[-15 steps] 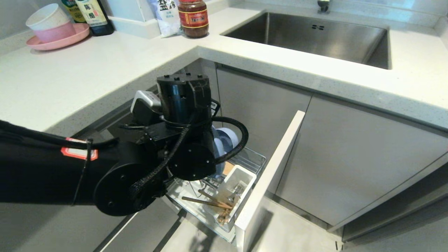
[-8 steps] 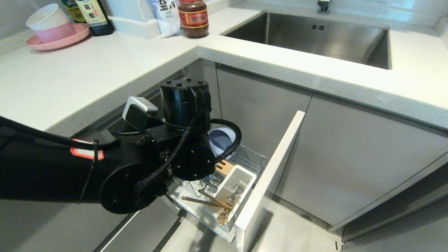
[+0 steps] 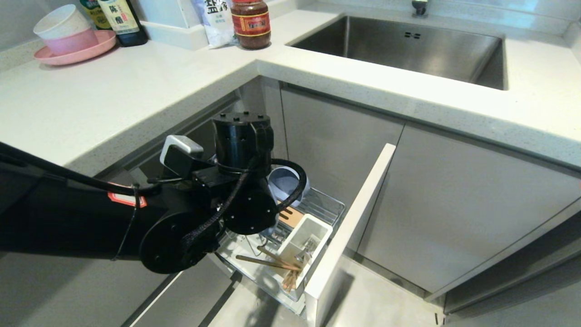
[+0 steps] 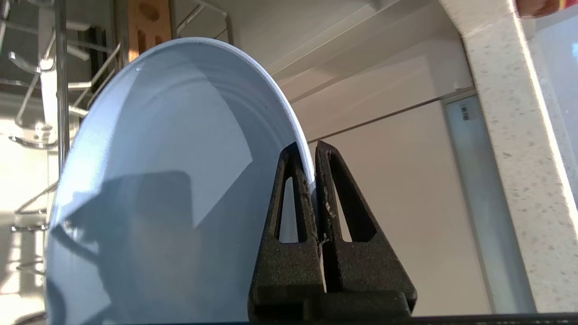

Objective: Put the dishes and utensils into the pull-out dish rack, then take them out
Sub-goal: Pick up the plate and place it in the cupboard

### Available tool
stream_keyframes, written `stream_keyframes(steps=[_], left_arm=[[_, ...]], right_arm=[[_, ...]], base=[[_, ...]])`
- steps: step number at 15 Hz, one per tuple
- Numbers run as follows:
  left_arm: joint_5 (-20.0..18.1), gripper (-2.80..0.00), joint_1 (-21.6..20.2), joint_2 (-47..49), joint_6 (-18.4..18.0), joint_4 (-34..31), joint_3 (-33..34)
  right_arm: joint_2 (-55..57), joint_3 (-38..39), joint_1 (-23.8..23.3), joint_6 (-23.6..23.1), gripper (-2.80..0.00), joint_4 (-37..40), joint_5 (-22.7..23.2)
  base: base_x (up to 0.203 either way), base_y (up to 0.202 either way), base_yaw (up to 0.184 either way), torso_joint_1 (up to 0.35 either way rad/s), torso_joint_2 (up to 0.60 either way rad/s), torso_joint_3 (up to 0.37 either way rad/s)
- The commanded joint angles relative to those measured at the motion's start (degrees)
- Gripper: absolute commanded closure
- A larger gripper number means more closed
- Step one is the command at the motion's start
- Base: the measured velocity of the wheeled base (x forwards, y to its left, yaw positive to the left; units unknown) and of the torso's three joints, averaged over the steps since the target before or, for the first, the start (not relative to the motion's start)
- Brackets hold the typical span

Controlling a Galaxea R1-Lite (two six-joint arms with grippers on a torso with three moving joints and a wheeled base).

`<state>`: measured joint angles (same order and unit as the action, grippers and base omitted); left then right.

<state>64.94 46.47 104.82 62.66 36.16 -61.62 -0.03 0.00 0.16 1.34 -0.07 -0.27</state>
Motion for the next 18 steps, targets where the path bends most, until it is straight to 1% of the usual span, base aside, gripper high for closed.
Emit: stream_keyframes(steps=[1, 8, 12, 15, 18], left_arm=[[0.36, 0.00, -0.39, 1.39, 1.05, 0.14, 0.17], [0.27, 0.00, -1.29, 2.08, 1.76, 0.22, 0.36], [0.17, 0.00, -0.68, -1.08, 1.25, 0.22, 0.05], [-1.39, 0.00, -0.24, -3.67, 1.24, 0.25, -0.03], [-2.63, 0.00, -0.33, -4.28, 1.72, 0.97, 0.32]], right_arm=[[-0.24, 0.09, 0.02, 0.02, 0.00, -0.08, 0.00], [-0.24, 0.09, 0.02, -0.02, 0.00, -0.01, 0.00], [-0.24, 0.09, 0.02, 0.04, 0.00, -0.01, 0.00], [-0.24, 0.09, 0.02, 0.04, 0.00, -0.01, 0.00], [-0.24, 0.09, 0.02, 0.05, 0.00, -0.02, 0.00]], base=[[0.000, 0.000, 0.000, 0.000, 0.00, 0.000], [0.000, 0.000, 0.000, 0.000, 0.00, 0.000], [0.000, 0.000, 0.000, 0.000, 0.00, 0.000], [0.000, 0.000, 0.000, 0.000, 0.00, 0.000], [0.000, 0.000, 0.000, 0.000, 0.00, 0.000]])
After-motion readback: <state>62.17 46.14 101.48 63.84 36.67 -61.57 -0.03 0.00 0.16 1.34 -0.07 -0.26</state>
